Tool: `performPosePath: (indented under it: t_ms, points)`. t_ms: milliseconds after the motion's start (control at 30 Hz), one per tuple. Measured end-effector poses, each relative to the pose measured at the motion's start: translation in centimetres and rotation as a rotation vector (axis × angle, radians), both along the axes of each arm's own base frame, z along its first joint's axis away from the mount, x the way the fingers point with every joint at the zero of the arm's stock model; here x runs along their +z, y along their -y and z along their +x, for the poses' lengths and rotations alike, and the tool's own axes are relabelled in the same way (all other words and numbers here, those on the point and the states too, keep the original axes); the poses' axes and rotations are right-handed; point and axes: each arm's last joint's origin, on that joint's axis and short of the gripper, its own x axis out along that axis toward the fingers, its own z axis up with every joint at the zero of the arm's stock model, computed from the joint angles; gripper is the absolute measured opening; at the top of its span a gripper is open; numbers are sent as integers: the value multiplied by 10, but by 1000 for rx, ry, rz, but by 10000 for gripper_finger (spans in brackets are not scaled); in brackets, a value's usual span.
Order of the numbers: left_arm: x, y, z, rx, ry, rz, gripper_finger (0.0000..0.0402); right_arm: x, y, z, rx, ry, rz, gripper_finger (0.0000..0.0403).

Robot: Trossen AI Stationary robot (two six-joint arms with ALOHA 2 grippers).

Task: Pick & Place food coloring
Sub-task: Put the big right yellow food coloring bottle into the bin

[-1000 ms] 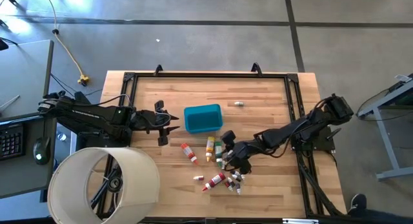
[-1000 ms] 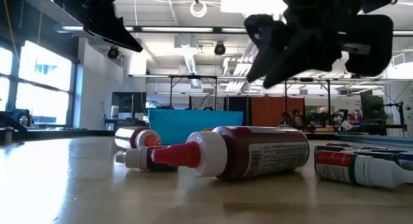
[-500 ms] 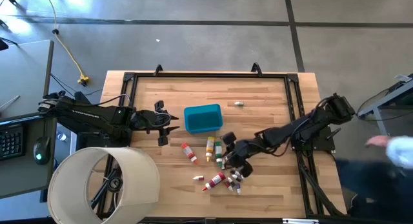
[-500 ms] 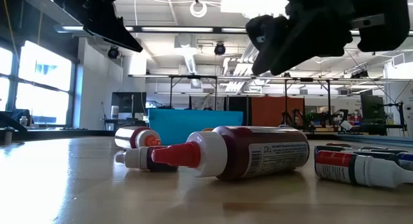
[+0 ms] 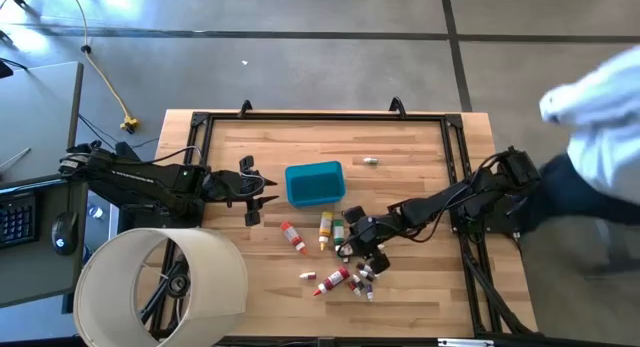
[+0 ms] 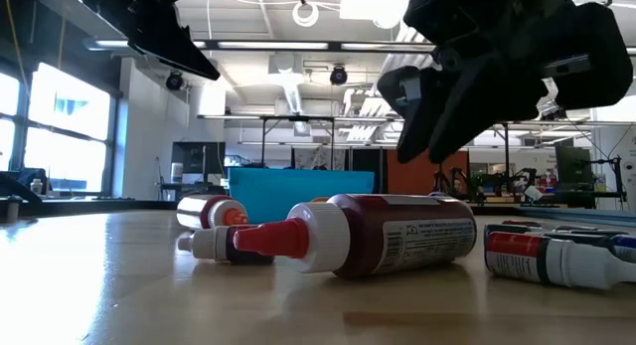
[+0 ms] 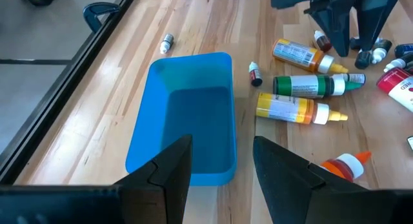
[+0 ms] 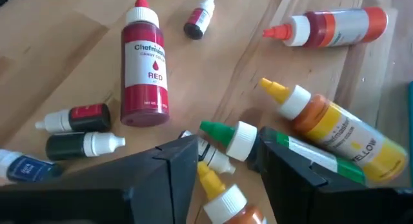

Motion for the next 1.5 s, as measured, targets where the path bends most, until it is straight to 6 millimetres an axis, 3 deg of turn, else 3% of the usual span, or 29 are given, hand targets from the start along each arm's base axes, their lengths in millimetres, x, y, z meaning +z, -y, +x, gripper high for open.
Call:
performPosePath:
  t_ms: [233, 500, 933, 1500]
  points:
    - [0, 0, 0, 0, 0, 0, 161, -3, 0, -3, 21, -28, -71, 186]
    - [0, 0, 0, 0, 0, 0, 161, -8, 2, -5, 82, -58, -133, 191]
    - [0, 0, 0, 0, 0, 2, 161, -49, 7, 2, 187, -158, -261, 189]
    - [0, 0, 0, 0, 0, 4, 161, -49, 7, 4, 186, -141, -246, 119]
